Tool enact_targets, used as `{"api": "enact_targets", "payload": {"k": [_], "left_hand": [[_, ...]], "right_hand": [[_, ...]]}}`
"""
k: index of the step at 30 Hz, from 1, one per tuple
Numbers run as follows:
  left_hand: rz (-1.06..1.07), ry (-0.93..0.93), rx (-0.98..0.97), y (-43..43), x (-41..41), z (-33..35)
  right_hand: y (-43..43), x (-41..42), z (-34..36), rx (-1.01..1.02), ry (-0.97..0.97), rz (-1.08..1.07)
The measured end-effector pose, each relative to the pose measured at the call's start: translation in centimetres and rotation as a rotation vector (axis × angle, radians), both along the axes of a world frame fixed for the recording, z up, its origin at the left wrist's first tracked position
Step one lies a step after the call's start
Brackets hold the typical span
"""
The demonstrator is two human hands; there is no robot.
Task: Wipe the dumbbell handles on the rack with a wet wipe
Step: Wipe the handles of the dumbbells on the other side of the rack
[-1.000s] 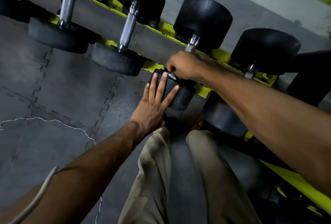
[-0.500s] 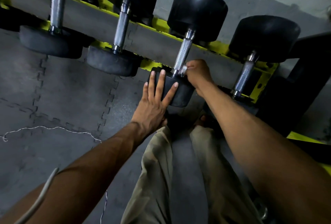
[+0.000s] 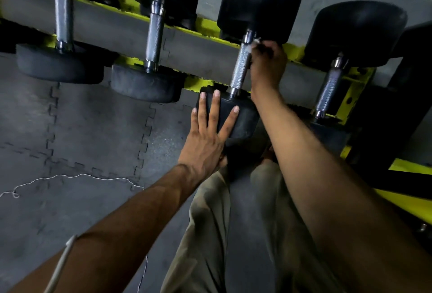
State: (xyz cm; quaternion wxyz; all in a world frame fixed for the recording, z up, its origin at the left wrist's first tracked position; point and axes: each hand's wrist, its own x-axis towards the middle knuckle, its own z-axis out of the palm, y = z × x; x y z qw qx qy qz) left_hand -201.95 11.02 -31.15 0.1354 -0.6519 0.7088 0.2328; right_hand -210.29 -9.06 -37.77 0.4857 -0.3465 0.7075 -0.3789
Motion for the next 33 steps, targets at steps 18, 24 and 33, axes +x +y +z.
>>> {"api": "enact_targets", "payload": {"k": [18,24,33], "left_hand": [[-0.003,-0.023,0.033,-0.4,0.3,0.5],[-0.008,-0.038,0.043,-0.6,0.3,1.1],[0.017,-0.056,0.054,-0.6,-0.3,1.2]], "right_hand": [[-2.2,-2.5,2.5,-0.608,1.02,1.22],[-1.7,-0.4,4.8,-0.45,0.99,1.893],[-0.7,5.6,8.5,-0.046,1.4,2.158]]}}
